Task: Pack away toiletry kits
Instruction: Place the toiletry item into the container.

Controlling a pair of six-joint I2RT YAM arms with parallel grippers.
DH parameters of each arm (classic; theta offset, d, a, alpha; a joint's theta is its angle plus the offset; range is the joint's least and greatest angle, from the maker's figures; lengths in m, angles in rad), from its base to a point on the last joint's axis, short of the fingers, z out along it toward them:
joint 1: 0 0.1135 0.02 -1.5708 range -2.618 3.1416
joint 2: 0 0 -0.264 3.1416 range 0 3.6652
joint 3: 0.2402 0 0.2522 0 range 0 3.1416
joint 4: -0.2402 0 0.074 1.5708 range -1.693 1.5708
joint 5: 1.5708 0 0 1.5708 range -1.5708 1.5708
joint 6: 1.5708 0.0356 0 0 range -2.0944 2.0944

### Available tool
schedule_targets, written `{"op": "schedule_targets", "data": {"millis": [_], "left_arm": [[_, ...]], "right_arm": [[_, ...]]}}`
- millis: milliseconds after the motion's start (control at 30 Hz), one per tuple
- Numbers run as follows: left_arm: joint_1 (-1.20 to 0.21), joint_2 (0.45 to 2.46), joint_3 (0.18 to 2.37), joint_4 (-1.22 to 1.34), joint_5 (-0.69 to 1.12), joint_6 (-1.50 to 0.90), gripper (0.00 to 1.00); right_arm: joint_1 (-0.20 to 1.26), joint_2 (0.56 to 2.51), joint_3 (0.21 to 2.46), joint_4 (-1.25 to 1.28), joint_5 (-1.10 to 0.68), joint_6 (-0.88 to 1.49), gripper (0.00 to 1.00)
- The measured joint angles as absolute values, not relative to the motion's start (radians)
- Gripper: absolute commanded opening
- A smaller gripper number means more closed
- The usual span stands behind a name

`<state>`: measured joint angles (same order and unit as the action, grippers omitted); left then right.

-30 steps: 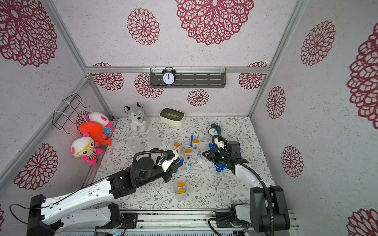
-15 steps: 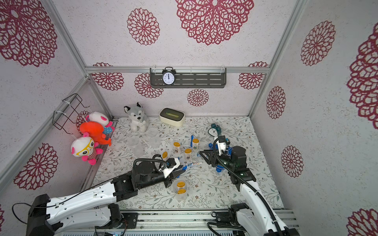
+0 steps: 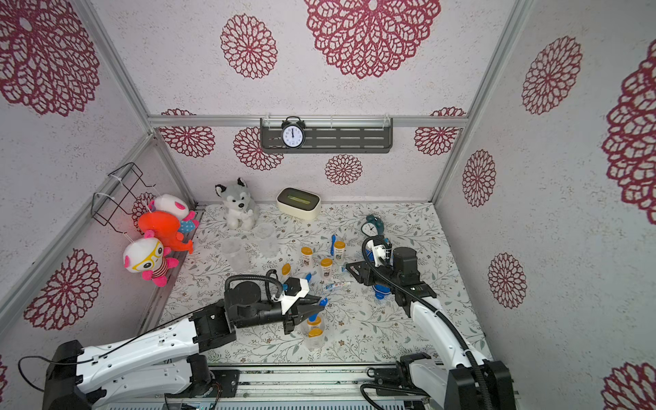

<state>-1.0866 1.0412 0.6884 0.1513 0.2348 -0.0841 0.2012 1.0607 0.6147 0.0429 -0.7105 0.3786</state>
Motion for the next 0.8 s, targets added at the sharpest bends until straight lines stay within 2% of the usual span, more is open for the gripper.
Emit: {"op": "schedule_targets", "data": {"millis": [667, 800], "left_arm": [[-1.068, 1.006, 0.529, 0.207, 0.207, -0.075, 0.00], [-1.064, 1.026, 0.525, 0.226, 0.206, -0.075, 0.03]], "right_arm": [[0.199, 1.061, 0.615, 0.041, -0.710, 0.362, 0.46], [0.197, 1.061, 0.615, 0.039, -0.710, 0.358, 0.46]]}}
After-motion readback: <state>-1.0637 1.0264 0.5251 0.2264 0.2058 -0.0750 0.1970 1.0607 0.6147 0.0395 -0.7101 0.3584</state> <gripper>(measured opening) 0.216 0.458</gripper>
